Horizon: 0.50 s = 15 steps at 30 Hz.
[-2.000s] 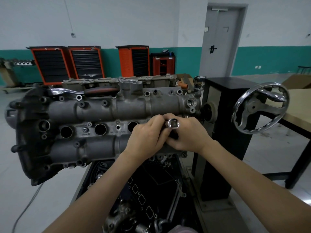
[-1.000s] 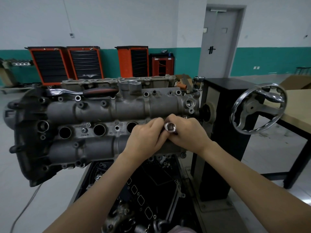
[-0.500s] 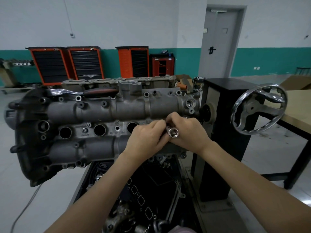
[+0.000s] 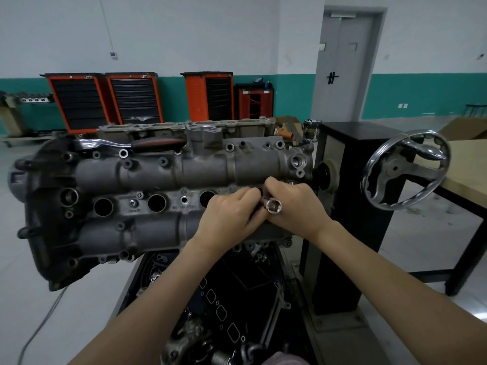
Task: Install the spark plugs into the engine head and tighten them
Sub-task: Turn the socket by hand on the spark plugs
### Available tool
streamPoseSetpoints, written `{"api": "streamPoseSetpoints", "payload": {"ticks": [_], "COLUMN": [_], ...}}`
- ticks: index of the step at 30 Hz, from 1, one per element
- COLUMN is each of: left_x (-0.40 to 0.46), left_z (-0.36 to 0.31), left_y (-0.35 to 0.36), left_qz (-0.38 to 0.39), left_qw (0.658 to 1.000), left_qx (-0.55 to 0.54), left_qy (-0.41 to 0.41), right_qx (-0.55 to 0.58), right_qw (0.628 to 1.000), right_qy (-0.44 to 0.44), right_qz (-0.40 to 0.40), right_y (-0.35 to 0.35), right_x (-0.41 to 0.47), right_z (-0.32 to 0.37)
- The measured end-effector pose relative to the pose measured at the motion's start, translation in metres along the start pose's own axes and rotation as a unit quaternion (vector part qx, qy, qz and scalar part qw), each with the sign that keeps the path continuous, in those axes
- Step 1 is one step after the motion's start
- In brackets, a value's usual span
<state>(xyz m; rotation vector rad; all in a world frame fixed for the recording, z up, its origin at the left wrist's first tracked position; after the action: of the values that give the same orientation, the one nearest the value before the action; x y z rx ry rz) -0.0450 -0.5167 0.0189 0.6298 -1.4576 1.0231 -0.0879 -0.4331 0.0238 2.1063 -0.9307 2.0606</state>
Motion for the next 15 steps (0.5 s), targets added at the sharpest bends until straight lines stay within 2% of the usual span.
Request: {"api": "streamPoseSetpoints", "payload": {"ticks": [8, 11, 15], "left_x": [0.0011, 0.0015, -0.0002], "left_z": [-0.0022, 0.0004, 0.0026], "left_y": [0.0006, 0.0004, 0.0023], "left_qz": [0.015, 0.009, 0.009], "left_qw": [0.999, 1.000, 1.000], "left_qx": [-0.022, 0.008, 0.029], "left_qy": [-0.017, -0.016, -0.008], "right_qx": [0.031, 0.000, 0.013], "right_qw": [0.998, 0.999, 1.000], "right_qy": [-0.002, -0.018, 0.006], "right_qz": [0.055, 0.034, 0.020], "right_y": [0.0051, 0.0029, 0.0013], "right_x": [-0.0025, -0.0004, -0.0004], "right_z": [0.0006, 0.0037, 0.0000]}}
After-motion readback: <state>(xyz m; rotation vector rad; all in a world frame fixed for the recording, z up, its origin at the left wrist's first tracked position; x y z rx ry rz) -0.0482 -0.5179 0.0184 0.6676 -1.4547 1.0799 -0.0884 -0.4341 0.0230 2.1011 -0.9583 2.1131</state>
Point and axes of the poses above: each hand's wrist, its own x-axis towards the middle knuckle, its own y-axis out of the palm, z = x × y, the point moved 7 cm from there along x, towards the middle knuckle, and after that the axes turned 14 degrees about -z, right-handed, at the moved point
